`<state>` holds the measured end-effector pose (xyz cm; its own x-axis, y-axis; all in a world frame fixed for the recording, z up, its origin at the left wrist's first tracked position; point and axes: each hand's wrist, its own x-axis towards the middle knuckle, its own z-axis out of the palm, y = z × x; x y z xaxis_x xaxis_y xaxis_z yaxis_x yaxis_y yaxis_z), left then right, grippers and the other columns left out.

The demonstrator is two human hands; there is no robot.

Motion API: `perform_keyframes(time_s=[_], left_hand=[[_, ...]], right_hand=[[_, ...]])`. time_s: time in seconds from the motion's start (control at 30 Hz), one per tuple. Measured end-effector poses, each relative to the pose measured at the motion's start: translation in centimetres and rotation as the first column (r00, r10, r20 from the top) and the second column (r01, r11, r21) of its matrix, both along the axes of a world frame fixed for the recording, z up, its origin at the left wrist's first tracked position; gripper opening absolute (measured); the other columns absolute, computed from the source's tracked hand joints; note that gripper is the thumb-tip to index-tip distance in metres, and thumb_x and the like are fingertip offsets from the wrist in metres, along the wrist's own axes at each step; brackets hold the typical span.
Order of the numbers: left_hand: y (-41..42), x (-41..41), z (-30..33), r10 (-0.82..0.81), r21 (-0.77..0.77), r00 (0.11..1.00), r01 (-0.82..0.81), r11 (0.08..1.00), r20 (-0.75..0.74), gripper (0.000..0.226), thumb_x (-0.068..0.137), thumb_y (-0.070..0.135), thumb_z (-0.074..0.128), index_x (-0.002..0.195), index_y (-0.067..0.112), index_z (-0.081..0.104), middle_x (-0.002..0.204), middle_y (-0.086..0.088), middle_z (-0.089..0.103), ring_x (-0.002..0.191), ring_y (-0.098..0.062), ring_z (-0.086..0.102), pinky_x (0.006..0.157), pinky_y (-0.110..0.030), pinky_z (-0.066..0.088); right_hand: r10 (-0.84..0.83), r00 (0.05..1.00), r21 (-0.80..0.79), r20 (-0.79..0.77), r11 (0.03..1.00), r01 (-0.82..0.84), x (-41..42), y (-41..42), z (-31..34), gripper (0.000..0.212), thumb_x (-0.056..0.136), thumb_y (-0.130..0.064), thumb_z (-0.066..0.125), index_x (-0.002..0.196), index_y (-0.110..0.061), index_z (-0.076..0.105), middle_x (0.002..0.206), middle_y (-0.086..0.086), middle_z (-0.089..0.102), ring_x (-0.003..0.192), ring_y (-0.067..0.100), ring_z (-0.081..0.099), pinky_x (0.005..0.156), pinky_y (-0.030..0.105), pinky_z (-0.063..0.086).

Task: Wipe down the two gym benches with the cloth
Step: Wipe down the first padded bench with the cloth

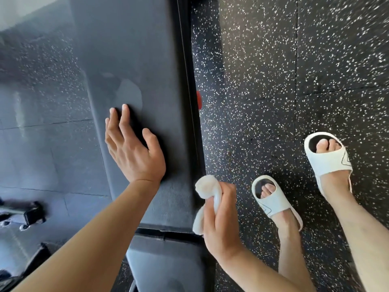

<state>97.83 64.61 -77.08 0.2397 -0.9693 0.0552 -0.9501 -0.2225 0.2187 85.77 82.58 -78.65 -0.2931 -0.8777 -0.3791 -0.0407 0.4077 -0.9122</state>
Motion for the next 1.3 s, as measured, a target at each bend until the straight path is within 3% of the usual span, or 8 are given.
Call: perform_keyframes(time_s=[0.23, 0.43, 0.6, 0.87, 0.97, 1.13, 1.2, 1.3], left_hand=[[0.0, 0.5, -0.3, 0.012, 0.019, 1.0, -0.012, 1.0, -0.001, 0.066, 0.095, 0.031, 0.044, 0.161, 0.029, 0.035, 0.17, 0.001, 0.028, 0.158, -0.026, 0.022, 0.13, -0.044, 0.016], [-0.1, 0.7, -0.5, -0.001, 0.02, 1.0, 0.001, 1.0, 0.007, 0.067, 0.095, 0.033, 0.045, 0.161, 0.03, 0.034, 0.171, 0.001, 0.027, 0.159, -0.029, 0.022, 0.129, -0.047, 0.019], [-0.1, 0.8, -0.3, -0.007, 0.0, 1.0, 0.007, 1.0, 0.01, 0.067, 0.093, 0.033, 0.05, 0.159, 0.026, 0.04, 0.169, -0.003, 0.031, 0.158, -0.031, 0.025, 0.127, -0.052, 0.022], [-0.4, 0.5, 0.5, 0.009, 0.019, 0.999, -0.008, 1.0, -0.051, 0.067, 0.095, 0.036, 0.053, 0.159, 0.02, 0.042, 0.171, -0.002, 0.03, 0.16, -0.029, 0.023, 0.129, -0.053, 0.019], [0.0, 0.5, 0.8, 0.06, 0.044, 0.991, -0.055, 0.998, -0.12, 0.067, 0.095, 0.038, 0.055, 0.156, 0.013, 0.042, 0.169, -0.005, 0.033, 0.16, -0.026, 0.024, 0.13, -0.053, 0.016], [2.9, 1.0, 0.9, 0.246, -0.003, 0.957, -0.25, 0.968, -0.151, 0.054, 0.096, 0.032, 0.051, 0.149, 0.016, 0.051, 0.162, -0.004, 0.04, 0.152, -0.029, 0.037, 0.128, -0.057, 0.021], [5.8, 1.7, 0.9, 0.236, 0.019, 0.964, -0.235, 0.972, -0.125, 0.054, 0.099, 0.033, 0.048, 0.15, 0.018, 0.05, 0.163, -0.003, 0.038, 0.154, -0.028, 0.034, 0.128, -0.057, 0.022], [10.5, 3.9, 1.1, 0.273, 0.034, 0.955, -0.271, 0.962, -0.119, 0.052, 0.101, 0.033, 0.047, 0.151, 0.018, 0.05, 0.164, -0.003, 0.039, 0.155, -0.029, 0.033, 0.129, -0.054, 0.021]], right_hand=[[0.118, 0.926, -0.28, -0.359, 0.933, -0.227, -3.2, -18.2, 0.4, 0.046, 0.083, -0.006, 0.059, 0.128, -0.014, 0.054, 0.125, 0.002, 0.045, 0.106, 0.026, 0.055, 0.079, 0.032, 0.05], [0.365, 0.439, -0.02, -0.821, 0.75, -0.662, -4.2, -31.1, 2.2, 0.044, 0.084, -0.012, 0.066, 0.127, -0.017, 0.059, 0.134, 0.007, 0.053, 0.111, 0.026, 0.056, 0.064, 0.036, 0.049], [0.371, 0.269, 0.054, -0.889, 0.667, -0.743, -3.3, -38.6, 3.1, 0.038, 0.09, -0.01, 0.06, 0.127, -0.017, 0.054, 0.136, 0.005, 0.049, 0.112, 0.024, 0.055, 0.066, 0.037, 0.045], [0.315, 0.229, 0.009, -0.921, 0.604, -0.797, 0.3, -36.5, 3.9, 0.023, 0.093, -0.008, 0.056, 0.115, -0.016, 0.059, 0.119, 0.006, 0.055, 0.098, 0.024, 0.059, 0.059, 0.031, 0.036], [0.42, 0.221, -0.003, -0.88, 0.461, -0.887, 2.4, -31.2, 4.0, 0.026, 0.088, -0.008, 0.063, 0.113, -0.015, 0.064, 0.111, 0.006, 0.057, 0.093, 0.024, 0.059, 0.056, 0.032, 0.047], [0.402, 0.006, 0.081, -0.916, 0.2, -0.976, 0.9, -31.3, 4.3, 0.043, 0.075, -0.013, 0.055, 0.115, -0.015, 0.069, 0.109, 0.005, 0.061, 0.093, 0.026, 0.062, 0.063, 0.037, 0.057], [0.377, -0.034, 0.147, -0.925, 0.275, -0.95, 0.1, -34.3, 4.5, 0.047, 0.077, -0.014, 0.046, 0.12, -0.021, 0.065, 0.115, 0.002, 0.056, 0.099, 0.026, 0.058, 0.067, 0.041, 0.055], [0.399, 0.129, 0.098, -0.908, 0.5, -0.86, 1.3, -36.1, 4.6, 0.032, 0.084, -0.007, 0.054, 0.116, -0.009, 0.057, 0.115, 0.013, 0.049, 0.094, 0.036, 0.055, 0.063, 0.046, 0.053]])
